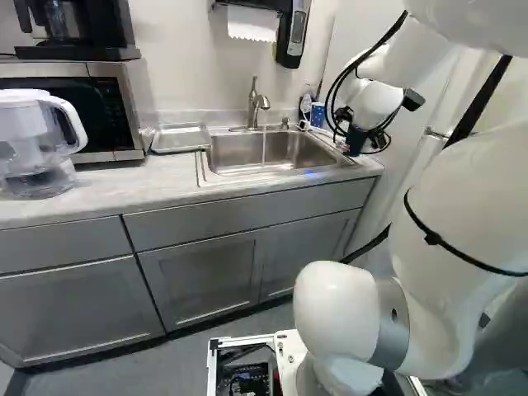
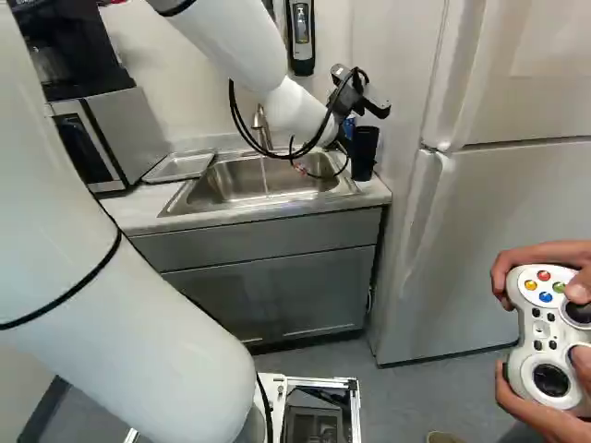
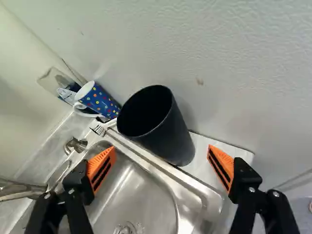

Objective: Rinse the cup and place it in the tray

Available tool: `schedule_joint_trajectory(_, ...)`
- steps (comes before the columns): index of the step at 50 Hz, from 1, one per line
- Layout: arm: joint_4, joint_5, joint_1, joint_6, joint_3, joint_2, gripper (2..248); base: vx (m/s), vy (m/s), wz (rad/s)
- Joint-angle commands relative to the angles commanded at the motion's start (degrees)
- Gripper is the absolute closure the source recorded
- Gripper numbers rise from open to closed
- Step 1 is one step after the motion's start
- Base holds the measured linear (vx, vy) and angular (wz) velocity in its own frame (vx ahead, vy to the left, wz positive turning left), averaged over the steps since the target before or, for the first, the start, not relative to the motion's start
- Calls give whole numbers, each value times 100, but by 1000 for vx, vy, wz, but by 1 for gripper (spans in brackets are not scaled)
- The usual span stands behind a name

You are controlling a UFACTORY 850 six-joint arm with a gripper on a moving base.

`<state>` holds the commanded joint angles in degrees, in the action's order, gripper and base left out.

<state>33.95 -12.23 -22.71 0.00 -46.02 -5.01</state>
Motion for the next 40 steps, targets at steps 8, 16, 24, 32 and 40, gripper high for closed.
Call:
schedule_joint_trajectory(8, 8, 0, -27, 0, -128, 133, 3, 0, 0, 0)
schedule_joint_trajectory(16, 8, 0, -36, 0, -178, 184, 3, 0, 0, 0)
schedule_joint_trajectory(24, 8, 0, -36, 0, -178, 184, 3, 0, 0, 0)
schedule_joint_trajectory(32, 8, 0, -36, -281, -178, 184, 3, 0, 0, 0)
schedule_joint_trajectory(40, 8, 0, -36, -731, -178, 184, 3, 0, 0, 0)
